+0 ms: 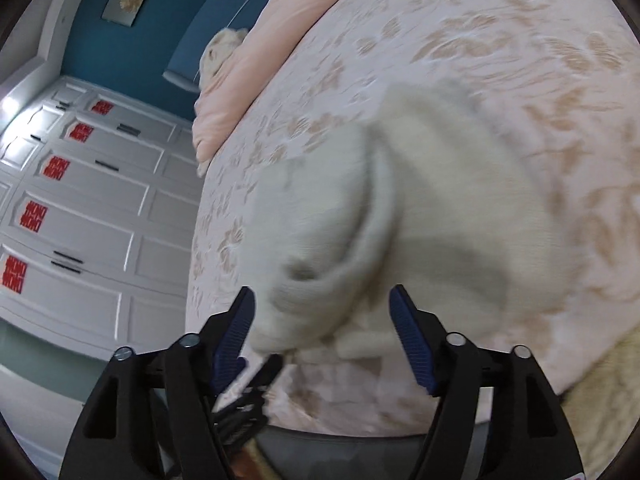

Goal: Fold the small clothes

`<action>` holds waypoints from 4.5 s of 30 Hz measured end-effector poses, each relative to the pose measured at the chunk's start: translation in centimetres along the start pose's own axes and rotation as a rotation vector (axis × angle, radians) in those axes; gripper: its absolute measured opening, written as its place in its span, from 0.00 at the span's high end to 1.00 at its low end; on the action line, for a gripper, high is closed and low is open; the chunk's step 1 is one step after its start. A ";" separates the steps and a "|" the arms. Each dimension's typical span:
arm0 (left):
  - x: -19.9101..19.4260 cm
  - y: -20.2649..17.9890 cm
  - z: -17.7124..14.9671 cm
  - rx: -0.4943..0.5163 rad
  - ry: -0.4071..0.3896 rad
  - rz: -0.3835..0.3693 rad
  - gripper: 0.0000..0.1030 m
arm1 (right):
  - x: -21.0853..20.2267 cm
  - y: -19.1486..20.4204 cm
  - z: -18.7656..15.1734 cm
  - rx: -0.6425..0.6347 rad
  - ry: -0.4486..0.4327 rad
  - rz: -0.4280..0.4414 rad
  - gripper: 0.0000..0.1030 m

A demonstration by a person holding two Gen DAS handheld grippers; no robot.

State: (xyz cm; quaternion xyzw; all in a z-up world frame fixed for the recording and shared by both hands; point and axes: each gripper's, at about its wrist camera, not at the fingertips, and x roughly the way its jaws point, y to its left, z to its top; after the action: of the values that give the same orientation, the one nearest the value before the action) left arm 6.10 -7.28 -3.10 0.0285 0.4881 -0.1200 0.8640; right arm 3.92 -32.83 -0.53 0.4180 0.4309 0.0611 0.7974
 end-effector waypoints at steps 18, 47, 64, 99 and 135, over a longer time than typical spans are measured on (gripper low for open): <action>1.3 -1.9 0.2 0.031 0.104 -0.153 0.91 | -3.3 -0.8 2.2 -0.151 -0.145 -0.122 0.86; -4.1 -0.4 -0.8 0.004 0.027 -0.065 0.49 | 7.4 3.8 -1.5 -0.494 0.102 -0.359 0.78; -4.7 0.5 -1.1 0.005 0.015 -0.056 0.46 | 11.2 9.3 -2.6 -0.635 0.200 -0.339 0.80; -1.2 -3.6 2.3 -0.001 0.075 -0.123 0.36 | -1.1 -1.7 3.3 -0.337 -0.014 -0.340 0.90; -3.8 -2.0 1.8 -0.069 0.049 -0.076 0.27 | -2.6 4.6 1.7 -0.432 -0.103 -0.294 0.82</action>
State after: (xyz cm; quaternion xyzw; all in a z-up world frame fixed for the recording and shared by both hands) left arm 5.28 -8.79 1.22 -0.0169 0.5137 -0.1352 0.8471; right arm 4.79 -32.09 4.87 0.1737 0.4229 0.0141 0.8893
